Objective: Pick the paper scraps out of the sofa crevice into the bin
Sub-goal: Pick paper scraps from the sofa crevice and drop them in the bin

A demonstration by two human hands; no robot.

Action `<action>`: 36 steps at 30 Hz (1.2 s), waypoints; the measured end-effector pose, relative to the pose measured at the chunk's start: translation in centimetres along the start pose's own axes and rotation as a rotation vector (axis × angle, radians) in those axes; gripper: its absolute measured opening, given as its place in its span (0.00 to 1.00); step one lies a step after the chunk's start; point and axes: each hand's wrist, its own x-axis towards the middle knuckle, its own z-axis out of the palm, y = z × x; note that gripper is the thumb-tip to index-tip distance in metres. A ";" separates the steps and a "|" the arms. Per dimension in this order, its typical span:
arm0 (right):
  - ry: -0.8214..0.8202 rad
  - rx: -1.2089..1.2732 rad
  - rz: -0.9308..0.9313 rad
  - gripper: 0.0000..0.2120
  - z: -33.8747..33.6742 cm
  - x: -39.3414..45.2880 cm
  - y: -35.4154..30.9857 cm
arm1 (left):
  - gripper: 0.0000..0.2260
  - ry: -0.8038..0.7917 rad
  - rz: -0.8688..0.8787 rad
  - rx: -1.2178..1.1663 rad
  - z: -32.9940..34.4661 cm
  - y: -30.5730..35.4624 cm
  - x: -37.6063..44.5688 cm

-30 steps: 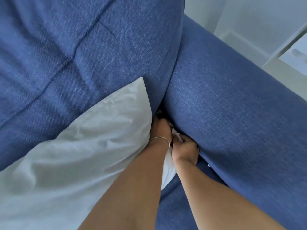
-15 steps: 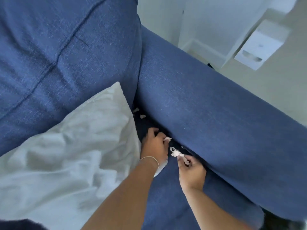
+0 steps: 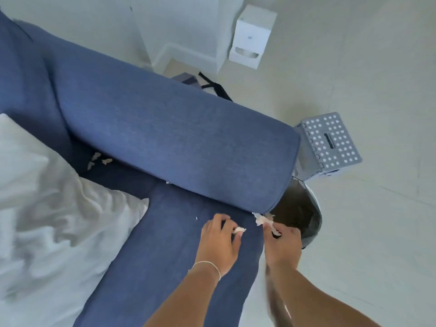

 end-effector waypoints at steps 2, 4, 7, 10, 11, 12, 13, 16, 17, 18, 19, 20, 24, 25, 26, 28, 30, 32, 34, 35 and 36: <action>0.015 -0.037 0.008 0.15 -1.9 1.8 1.3 | 0.07 -0.041 0.113 0.029 1.7 2.3 0.8; 0.026 -0.041 0.008 0.16 -3.5 3.8 1.8 | 0.09 -0.121 0.166 0.058 3.3 4.6 1.8; -0.013 0.027 0.009 0.19 -5.2 6.8 1.9 | 0.10 -0.193 0.045 0.016 5.5 7.2 3.3; -0.091 0.111 0.025 0.25 -6.6 8.8 1.9 | 0.08 -0.258 -0.030 -0.011 7.4 9.0 3.9; -0.112 0.118 0.042 0.26 -6.9 9.3 2.0 | 0.08 -0.276 -0.036 0.002 8.0 9.5 4.0; -0.124 0.119 0.058 0.28 -7.2 9.7 2.2 | 0.07 -0.286 -0.045 0.015 8.5 9.9 4.2; -0.130 0.123 0.062 0.29 -7.5 10.1 2.4 | 0.07 -0.291 -0.056 0.026 9.1 10.4 4.4; -0.162 0.120 0.019 0.27 -8.1 10.9 3.8 | 0.08 -0.298 -0.092 0.055 10.3 11.6 5.6; -0.177 0.103 0.001 0.26 -8.3 11.1 4.3 | 0.08 -0.291 -0.111 0.064 10.6 12.0 6.3; -0.194 0.093 -0.014 0.23 -8.5 11.2 4.9 | 0.08 -0.275 -0.136 0.066 10.8 12.4 7.0; -0.215 0.093 -0.026 0.18 -8.7 11.2 5.6 | 0.08 -0.258 -0.163 0.063 10.9 12.9 7.7; -0.236 0.095 -0.030 0.14 -8.8 11.1 6.2 | 0.08 -0.243 -0.185 0.059 11.0 13.3 8.3; -0.245 0.096 -0.018 0.08 -9.8 10.0 7.4 | 0.16 -0.301 -0.192 0.126 11.5 14.6 9.7; -0.239 0.078 -0.025 0.08 -9.8 9.7 7.7 | 0.17 -0.334 -0.193 0.140 11.6 14.7 9.7; -0.239 0.055 -0.037 0.09 -9.7 9.5 7.9 | 0.18 -0.365 -0.190 0.146 11.7 14.7 9.6; -0.247 0.023 -0.062 0.15 -9.6 9.2 7.5 | 0.19 -0.394 -0.157 0.152 11.4 14.6 9.0; -0.251 0.033 -0.082 0.18 -9.6 8.7 6.7 | 0.17 -0.354 -0.102 0.135 10.4 14.0 8.1; -0.236 0.028 -0.157 0.21 -9.5 7.7 5.8 | 0.15 -0.291 -0.053 0.125 9.0 12.7 6.7; -0.241 0.038 -0.282 0.20 -9.2 6.3 5.0 | 0.12 -0.254 -0.034 0.144 6.9 11.1 5.2; -0.256 0.041 -0.335 0.19 -8.9 5.6 4.7 | 0.11 -0.263 -0.016 0.178 5.8 10.2 4.6; -0.273 0.033 -0.380 0.19 -8.4 4.7 4.3 | 0.10 -0.281 0.021 0.224 4.7 9.4 4.1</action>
